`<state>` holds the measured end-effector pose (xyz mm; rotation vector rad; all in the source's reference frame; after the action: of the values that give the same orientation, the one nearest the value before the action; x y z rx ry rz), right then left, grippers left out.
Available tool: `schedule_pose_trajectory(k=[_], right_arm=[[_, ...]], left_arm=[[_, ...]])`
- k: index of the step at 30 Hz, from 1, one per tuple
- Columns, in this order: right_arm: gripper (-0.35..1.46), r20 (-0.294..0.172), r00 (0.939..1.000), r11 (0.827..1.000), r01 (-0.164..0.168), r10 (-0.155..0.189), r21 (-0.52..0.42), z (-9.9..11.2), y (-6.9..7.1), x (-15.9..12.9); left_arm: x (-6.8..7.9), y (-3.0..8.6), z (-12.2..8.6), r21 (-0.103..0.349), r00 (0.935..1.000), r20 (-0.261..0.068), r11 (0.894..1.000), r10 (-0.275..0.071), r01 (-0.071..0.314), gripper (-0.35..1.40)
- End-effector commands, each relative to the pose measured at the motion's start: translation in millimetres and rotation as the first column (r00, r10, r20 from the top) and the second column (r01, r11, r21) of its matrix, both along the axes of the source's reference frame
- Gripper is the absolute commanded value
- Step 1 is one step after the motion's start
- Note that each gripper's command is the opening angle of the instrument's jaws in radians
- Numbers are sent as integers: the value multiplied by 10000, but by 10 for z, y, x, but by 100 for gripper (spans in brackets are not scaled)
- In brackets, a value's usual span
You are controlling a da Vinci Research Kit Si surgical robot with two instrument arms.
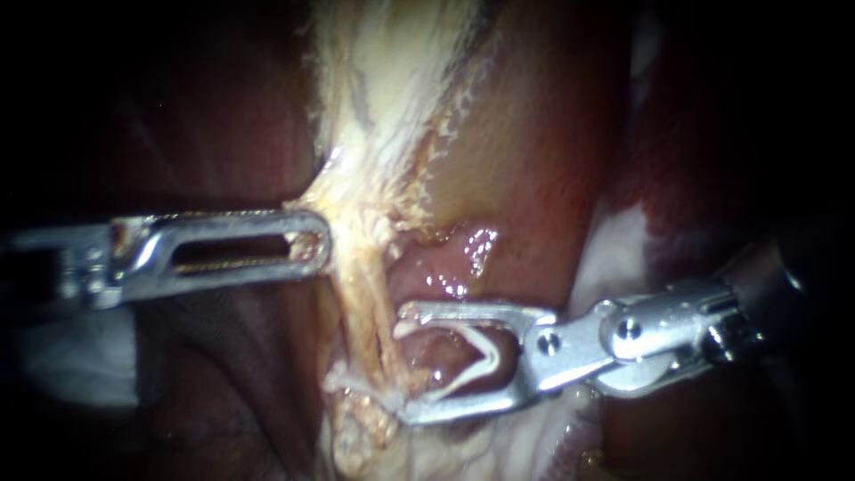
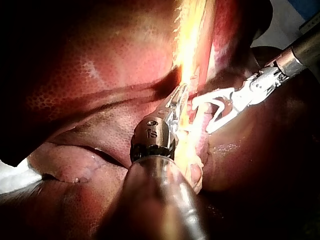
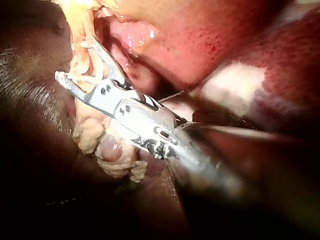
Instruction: Clipping second clip left tube
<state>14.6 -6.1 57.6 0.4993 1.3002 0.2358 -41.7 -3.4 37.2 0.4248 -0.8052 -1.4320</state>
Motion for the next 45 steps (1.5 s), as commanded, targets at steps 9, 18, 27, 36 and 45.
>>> schedule_pose_trajectory(k=[9,18,27,36,45], right_arm=[[60,130,9999,9999,57,-59,103,27,-8,21],[60,71,9999,9998,112,-113,148,37,-10,37],[59,-298,9983,9962,528,-509,695,30,-20,56],[53,14,9991,9961,430,-432,766,33,-24,62],[-35,1198,9924,9986,241,-296,474,30,-21,52]], left_arm=[[-1,-3,-8,-24,10000,26,10000,-54,54,-35],[-3,-5,-13,-22,10000,10,10000,-78,78,-35],[-3,-5,-13,-22,10000,11,10000,-77,77,-35],[-3,-5,-13,-22,10000,11,10000,-78,78,-35],[-3,-5,-12,-23,10000,11,10000,-77,77,-35]])
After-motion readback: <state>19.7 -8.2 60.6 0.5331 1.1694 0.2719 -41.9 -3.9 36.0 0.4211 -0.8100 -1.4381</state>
